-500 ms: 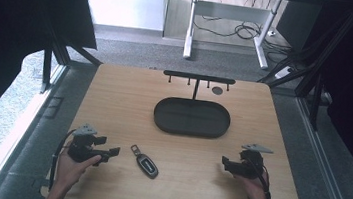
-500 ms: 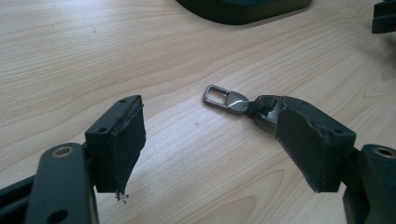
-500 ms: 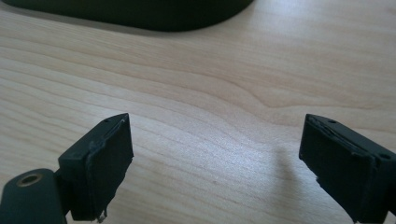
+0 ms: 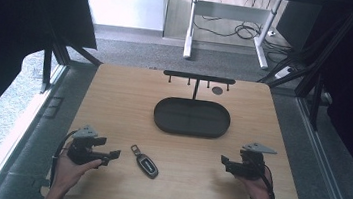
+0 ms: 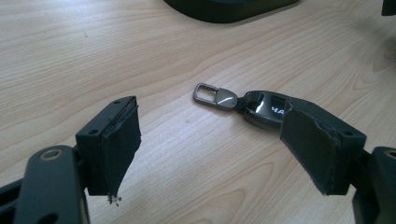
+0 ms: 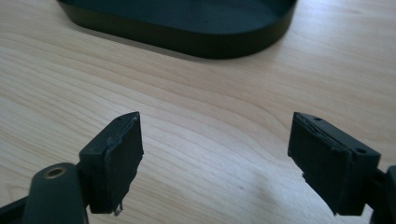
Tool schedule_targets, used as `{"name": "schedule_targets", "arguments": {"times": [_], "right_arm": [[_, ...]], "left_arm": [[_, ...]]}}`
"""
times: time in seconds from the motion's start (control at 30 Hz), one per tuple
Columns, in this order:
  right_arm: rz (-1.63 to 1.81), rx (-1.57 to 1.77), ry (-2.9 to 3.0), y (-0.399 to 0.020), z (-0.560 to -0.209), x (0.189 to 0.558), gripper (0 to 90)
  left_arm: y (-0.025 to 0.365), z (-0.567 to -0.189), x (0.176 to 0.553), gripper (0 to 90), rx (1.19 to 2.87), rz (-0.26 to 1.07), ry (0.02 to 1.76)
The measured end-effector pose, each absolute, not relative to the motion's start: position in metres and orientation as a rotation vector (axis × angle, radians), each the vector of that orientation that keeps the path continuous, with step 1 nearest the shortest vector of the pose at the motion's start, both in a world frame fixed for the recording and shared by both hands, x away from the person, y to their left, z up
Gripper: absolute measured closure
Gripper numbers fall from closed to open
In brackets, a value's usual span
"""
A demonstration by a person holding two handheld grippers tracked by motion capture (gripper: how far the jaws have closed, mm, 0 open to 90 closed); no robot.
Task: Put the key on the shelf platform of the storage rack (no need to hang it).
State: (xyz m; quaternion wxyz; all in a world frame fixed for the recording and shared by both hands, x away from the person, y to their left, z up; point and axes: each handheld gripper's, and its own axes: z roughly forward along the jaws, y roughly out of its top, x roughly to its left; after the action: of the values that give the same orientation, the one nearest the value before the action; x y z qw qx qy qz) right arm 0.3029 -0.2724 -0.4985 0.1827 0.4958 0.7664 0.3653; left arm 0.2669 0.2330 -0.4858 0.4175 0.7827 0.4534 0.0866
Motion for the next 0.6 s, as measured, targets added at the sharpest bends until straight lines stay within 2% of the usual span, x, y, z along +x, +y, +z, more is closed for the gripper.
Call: {"name": "schedule_targets", "arguments": {"times": [0.4,0.6], "right_arm": [[1.032,1.249,2.24,-0.241,-0.481,0.296,25.3],[1.013,1.219,2.311,-0.223,-0.471,0.306,27.8]], "left_arm": [[0.223,-0.484,0.265,21.4,2.001,0.215,1.121],[0.224,-0.486,0.265,22.3,2.005,0.206,1.134]]}}
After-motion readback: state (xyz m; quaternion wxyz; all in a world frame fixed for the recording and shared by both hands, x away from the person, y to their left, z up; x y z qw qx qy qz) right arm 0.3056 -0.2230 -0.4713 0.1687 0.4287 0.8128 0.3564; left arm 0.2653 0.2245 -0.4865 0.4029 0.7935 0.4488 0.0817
